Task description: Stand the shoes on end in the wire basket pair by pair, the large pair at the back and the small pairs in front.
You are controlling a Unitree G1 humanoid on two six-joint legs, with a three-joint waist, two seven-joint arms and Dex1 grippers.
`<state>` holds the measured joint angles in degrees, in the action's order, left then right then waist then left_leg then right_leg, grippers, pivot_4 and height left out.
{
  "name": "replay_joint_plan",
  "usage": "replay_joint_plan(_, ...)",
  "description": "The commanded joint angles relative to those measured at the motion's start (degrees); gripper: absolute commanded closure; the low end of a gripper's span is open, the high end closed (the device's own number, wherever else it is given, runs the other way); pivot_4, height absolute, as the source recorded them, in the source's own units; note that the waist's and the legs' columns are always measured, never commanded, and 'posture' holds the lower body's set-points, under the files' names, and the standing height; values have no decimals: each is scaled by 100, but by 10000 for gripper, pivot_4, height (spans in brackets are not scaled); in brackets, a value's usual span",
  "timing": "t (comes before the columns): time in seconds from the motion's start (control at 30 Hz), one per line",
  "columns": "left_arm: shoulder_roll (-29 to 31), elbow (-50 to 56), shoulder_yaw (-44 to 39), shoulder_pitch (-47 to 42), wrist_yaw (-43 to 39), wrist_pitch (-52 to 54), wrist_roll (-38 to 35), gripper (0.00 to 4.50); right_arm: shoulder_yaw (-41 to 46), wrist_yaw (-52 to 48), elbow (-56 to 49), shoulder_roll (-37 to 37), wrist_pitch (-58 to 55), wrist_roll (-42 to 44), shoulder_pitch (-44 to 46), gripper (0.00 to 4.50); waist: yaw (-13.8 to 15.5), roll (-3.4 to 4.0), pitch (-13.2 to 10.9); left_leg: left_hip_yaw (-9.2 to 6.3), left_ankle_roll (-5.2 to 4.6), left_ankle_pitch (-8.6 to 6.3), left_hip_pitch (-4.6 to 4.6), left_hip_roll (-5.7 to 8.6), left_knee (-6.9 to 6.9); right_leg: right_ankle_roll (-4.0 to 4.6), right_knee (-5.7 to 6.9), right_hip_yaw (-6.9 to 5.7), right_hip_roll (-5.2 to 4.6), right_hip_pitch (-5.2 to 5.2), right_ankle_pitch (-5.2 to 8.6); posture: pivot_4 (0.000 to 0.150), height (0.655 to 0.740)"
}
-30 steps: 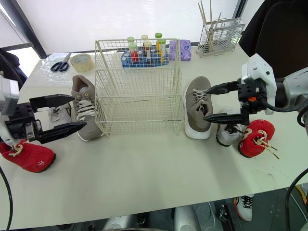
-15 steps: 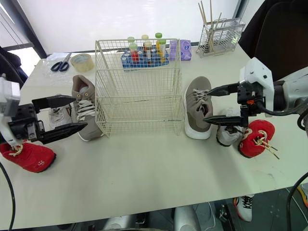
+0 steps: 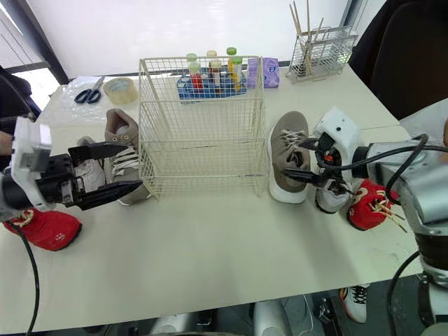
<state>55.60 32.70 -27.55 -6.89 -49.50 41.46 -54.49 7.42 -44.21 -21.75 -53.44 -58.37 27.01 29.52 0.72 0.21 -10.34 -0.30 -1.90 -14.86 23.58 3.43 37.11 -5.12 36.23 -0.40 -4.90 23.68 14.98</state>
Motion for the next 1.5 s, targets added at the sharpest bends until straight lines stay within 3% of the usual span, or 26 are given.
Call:
replay_joint_plan(0.03, -57, -6, 190, -203, -6, -180, 76, 178, 689, 1194, -744, 538, -651, -177, -139, 0, 6, -3, 2, 0, 0, 0, 0, 0, 2, -3, 0, 0, 0, 0, -3, 1500, 7400)
replay_joint_plan(0.3, -107, -459, 839, -863, -339, -356, 293, 178, 1163, 2988, -2416, 2178, -2033, -482, -582, 0, -6, -10, 7, -1, 5, 4, -1, 1, 1, -5, 7, 1, 6, 3, -4, 1500, 7400)
replay_joint_plan(0.53, -114, -709, 1121, -1275, -535, -390, 468, 178, 1305, 3324, -2800, 2685, -2163, -519, -481, 0, -22, -9, 7, -1, 8, 7, -2, 1, 2, -6, 12, 2, 13, 4, -5, 1500, 7400)
replay_joint_plan(0.6, -129, -729, 1145, -1330, -542, -378, 499, 178, 1352, 2871, -2864, 2584, -1848, -138, -396, 0, -24, -9, 7, -1, 8, 8, -2, 1, 3, -7, 13, 2, 13, 4, -5, 1500, 7400)
replay_joint_plan(0.77, -155, -764, 1200, -1448, -545, -359, 548, 178, 1305, 504, -2729, 1308, -730, 1081, -394, 0, -23, -9, 5, -2, 2, 7, -4, 1, 5, -23, 12, 1, 18, -2, -15, 1500, 7400)
replay_joint_plan(0.93, -192, -840, 1298, -1646, -535, -364, 617, 178, 306, -1421, -1795, -198, 998, 675, -381, 0, -35, -22, 5, -2, -11, 0, -18, -2, 19, -27, 3, -1, 18, -27, -16, 1500, 7400)
replay_joint_plan(1.07, -214, -781, 1279, -1694, -465, -319, 620, 178, -719, -1830, -934, -323, 1912, 26, 188, 0, -83, -28, 6, -1, -11, 0, -21, -2, 28, -27, 3, 2, 17, -31, -16, 1500, 7400)
replay_joint_plan(1.2, -188, -456, 1028, -1493, -189, -149, 496, 178, -1834, -1744, -338, 124, 2297, -762, 884, 0, -161, -31, 3, -2, -7, 1, -15, -3, 23, -31, 4, 2, 14, -21, -18, 1500, 7400)
replay_joint_plan(1.5, -168, -104, 784, -1323, 193, 76, 277, 178, -2713, -1897, 87, 356, 2876, -1748, 1268, 0, -121, -32, 3, -2, 2, 3, -13, -2, 17, -30, 4, 5, 12, -16, -19, 1500, 7400)
